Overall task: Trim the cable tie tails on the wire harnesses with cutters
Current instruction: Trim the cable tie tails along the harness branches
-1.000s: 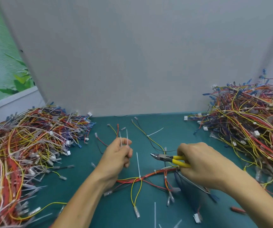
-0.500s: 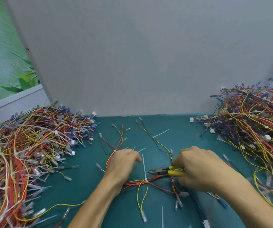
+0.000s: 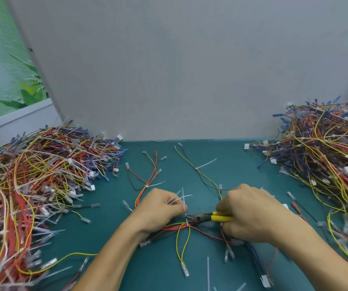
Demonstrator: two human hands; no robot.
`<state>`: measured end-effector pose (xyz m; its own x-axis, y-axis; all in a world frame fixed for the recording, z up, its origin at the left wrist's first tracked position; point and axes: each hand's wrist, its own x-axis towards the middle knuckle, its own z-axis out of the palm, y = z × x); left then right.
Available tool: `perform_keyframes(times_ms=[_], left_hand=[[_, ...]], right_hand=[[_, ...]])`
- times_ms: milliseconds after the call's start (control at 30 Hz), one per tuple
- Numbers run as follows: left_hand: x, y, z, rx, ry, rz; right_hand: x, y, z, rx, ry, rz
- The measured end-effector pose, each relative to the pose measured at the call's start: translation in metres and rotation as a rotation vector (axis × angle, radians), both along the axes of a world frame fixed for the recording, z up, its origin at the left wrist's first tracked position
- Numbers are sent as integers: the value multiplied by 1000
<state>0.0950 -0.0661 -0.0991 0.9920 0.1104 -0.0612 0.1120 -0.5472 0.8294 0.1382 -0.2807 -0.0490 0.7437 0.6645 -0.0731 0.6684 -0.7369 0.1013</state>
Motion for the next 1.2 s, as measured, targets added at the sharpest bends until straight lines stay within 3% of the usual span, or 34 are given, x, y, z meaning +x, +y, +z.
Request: perform_keyframes(times_ms=[1200], left_hand=[[-5,-3,4,-69,23,-16]], right_hand=[[9,-4,-6,32,31,98]])
